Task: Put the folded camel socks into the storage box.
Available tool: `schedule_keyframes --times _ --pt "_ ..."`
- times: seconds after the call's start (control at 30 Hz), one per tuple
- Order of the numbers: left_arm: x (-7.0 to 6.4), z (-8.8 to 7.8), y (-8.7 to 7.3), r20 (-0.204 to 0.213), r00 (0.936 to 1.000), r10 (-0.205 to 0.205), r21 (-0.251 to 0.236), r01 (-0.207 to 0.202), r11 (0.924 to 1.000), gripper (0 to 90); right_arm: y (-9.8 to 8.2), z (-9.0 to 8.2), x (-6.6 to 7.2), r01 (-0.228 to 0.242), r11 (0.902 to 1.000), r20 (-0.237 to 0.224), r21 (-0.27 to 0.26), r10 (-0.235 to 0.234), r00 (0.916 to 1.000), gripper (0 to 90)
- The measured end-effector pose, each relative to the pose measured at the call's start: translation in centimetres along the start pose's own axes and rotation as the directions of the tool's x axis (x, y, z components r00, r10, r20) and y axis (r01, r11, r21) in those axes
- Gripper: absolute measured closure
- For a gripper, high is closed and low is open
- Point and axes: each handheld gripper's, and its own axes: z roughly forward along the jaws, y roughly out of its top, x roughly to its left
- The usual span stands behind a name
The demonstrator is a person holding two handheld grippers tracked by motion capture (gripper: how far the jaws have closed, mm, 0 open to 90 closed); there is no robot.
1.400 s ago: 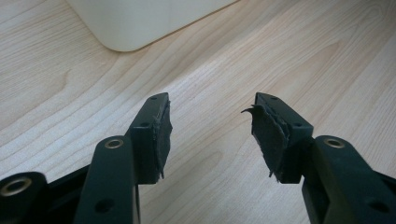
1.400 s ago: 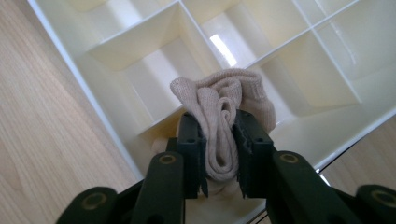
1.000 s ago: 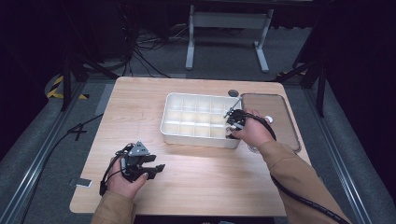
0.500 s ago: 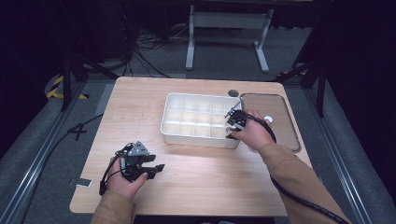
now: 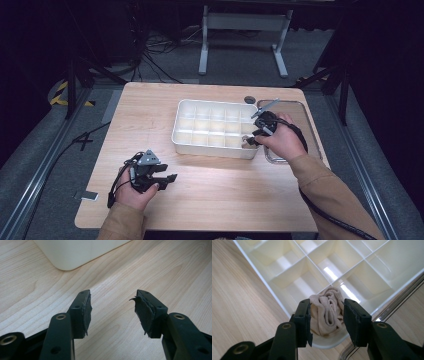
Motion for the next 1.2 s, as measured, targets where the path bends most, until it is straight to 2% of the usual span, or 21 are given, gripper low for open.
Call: schedule_keyframes --times 0.17,0.2,0.23,0.27,0.3,0.33,0.37,0.4,0.43,0.5,0.53,0.73,0.87,0.93,1.0,1.03,1.07,1.13,1.2 --pt "-0.1 -0.2 0.1 0.001 1.0 -0.002 0.001 0.002 1.0 49.1 -1.0 -1.5 0.0 -0.01 0.9973 -0.012 -0.073 0.009 0.9999 57.6" --pt "-0.1 -0.2 0.1 0.001 1.0 -0.002 0.001 0.002 1.0 49.0 -1.0 -1.5 0.0 -0.01 0.9973 -0.012 -0.073 0.009 0.9999 57.6" --pt "-0.1 -0.4 0.0 0.0 1.0 -0.005 -0.006 0.005 1.0 48.7 -1.6 -2.4 0.0 -0.014 0.9944 -0.011 -0.105 0.013 0.9999 57.5" --pt "-0.1 -0.4 0.0 0.0 1.0 -0.005 -0.006 0.005 1.0 48.4 -1.6 -2.4 0.0 -0.014 0.9944 -0.011 -0.105 0.013 0.9999 57.5" --pt "0.0 -0.5 -0.1 -0.001 1.0 0.0 -0.008 0.0 1.0 48.0 -2.2 -3.2 0.0 -0.014 0.9895 -0.019 -0.144 0.011 0.9998 57.0" --pt "0.0 -0.6 -0.2 -0.004 0.9999 -0.014 -0.01 0.014 0.9999 48.0 -2.2 -3.2 0.0 -0.014 0.9895 -0.019 -0.144 0.011 0.9998 57.0" --pt "0.2 -0.7 -0.2 -0.008 0.9999 -0.01 -0.013 0.01 0.9999 47.9 -2.3 -3.5 0.0 -0.015 0.9882 -0.022 -0.152 0.012 0.9997 56.7" --pt "0.3 -0.9 -0.3 -0.012 0.9997 -0.02 -0.024 0.02 0.9995 47.8 -2.9 -4.2 0.1 -0.019 0.9817 -0.034 -0.189 0.013 0.9994 55.3" --pt "0.3 -0.9 -0.3 -0.012 0.9997 -0.02 -0.024 0.02 0.9995 47.6 -2.9 -4.2 0.1 -0.019 0.9817 -0.034 -0.189 0.013 0.9994 55.3" --pt "0.3 -1.1 -0.2 -0.016 0.9998 -0.013 -0.023 0.013 0.9996 47.5 -3.4 -4.8 0.3 -0.021 0.976 -0.039 -0.216 0.013 0.9992 53.9" --pt "0.3 -1.1 -0.2 -0.016 0.9996 -0.022 -0.027 0.021 0.9994 47.3 -3.7 -5.2 0.3 -0.02 0.9728 -0.041 -0.231 0.011 0.9991 53.7" --pt "0.3 -1.2 -0.1 0.002 0.9998 -0.02 -0.038 0.02 0.9991 47.1 -5.8 -6.2 0.5 -0.012 0.9645 -0.044 -0.264 0.0 0.999 50.3" --pt "0.4 -1.3 -0.2 0.005 0.9999 -0.013 -0.045 0.013 0.9989 47.1 -7.2 -6.8 0.6 0.004 0.9518 -0.058 -0.307 -0.023 0.9981 47.2" --pt "0.4 -1.4 -0.1 0.005 0.9996 -0.027 -0.044 0.027 0.9987 47.2 -7.8 -7.0 0.5 0.015 0.9453 -0.059 -0.326 -0.036 0.9976 45.6" --pt "0.5 -1.3 -0.1 0.002 0.9998 -0.021 -0.045 0.021 0.9988 47.0 -8.4 -7.1 0.5 0.015 0.943 -0.06 -0.332 -0.037 0.9975 44.2" --pt "0.4 -1.2 -0.1 0.004 0.9995 -0.032 -0.043 0.032 0.9985 47.0 -8.7 -7.1 0.5 0.014 0.9426 -0.06 -0.334 -0.036 0.9975 43.9" --pt "0.4 -1.2 -0.1 -0.002 0.9998 -0.018 -0.038 0.018 0.9991 47.0 -9.0 -7.0 0.5 0.009 0.9425 -0.057 -0.334 -0.03 0.9979 43.5" --pt "0.2 -1.0 -0.1 -0.005 0.9996 -0.029 -0.035 0.029 0.999 46.9 -9.7 -7.0 0.6 0.013 0.942 -0.04 -0.335 -0.029 0.9988 43.4" --pt "0.3 -1.0 0.0 -0.007 0.9999 -0.014 -0.035 0.013 0.9993 46.8 -10.4 -6.8 0.8 -0.002 0.9343 -0.046 -0.356 -0.016 0.9988 43.0"
